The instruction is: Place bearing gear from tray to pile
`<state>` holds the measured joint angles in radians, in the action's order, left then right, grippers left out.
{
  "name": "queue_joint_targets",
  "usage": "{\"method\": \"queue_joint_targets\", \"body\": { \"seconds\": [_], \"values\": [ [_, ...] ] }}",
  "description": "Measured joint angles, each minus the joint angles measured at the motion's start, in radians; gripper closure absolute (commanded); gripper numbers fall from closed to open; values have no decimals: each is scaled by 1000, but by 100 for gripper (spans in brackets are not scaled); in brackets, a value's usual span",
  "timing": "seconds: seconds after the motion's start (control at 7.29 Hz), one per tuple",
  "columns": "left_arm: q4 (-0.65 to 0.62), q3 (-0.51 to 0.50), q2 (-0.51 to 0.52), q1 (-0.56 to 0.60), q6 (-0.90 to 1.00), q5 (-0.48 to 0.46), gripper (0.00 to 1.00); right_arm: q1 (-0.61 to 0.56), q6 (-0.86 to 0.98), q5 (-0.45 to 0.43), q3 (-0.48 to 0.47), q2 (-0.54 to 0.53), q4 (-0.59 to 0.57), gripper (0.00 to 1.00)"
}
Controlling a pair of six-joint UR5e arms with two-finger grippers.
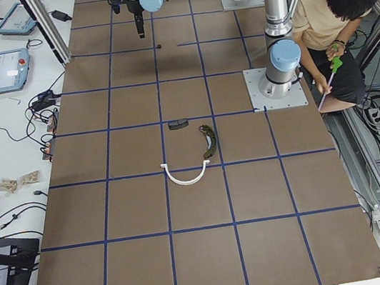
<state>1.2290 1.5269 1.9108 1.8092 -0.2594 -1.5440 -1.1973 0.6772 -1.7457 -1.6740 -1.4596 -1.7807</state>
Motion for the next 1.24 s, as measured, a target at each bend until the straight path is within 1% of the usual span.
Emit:
{"method": "queue_joint_targets", "body": {
  "seconds": [0.27, 0.41, 0.55, 0.69, 0.82, 0.96, 1.1, 1.24],
  "values": [
    [-111, 32, 83, 99, -84, -2, 2, 190, 328, -11, -3, 43, -70, 4],
    [-148, 60, 114, 135, -113, -6, 2, 261, 509, 3, -4, 93, -142, 6],
    [-216, 98, 141, 158, -129, -9, 3, 324, 708, 29, -3, 153, -222, 6],
    [-299, 129, 164, 167, -136, -8, 9, 385, 909, 66, -3, 215, -289, 6],
    [-349, 147, 188, 173, -142, -7, 10, 441, 1075, 117, -3, 272, -341, 14],
    [-370, 154, 208, 177, -142, -9, 12, 484, 1179, 154, -3, 319, -375, 15],
    [-379, 157, 221, 179, -144, -10, 28, 506, 1249, 172, -7, 356, -392, 15],
    [-380, 159, 228, 182, -144, -13, 40, 518, 1303, 179, -19, 381, -404, 22]
  ]
}}
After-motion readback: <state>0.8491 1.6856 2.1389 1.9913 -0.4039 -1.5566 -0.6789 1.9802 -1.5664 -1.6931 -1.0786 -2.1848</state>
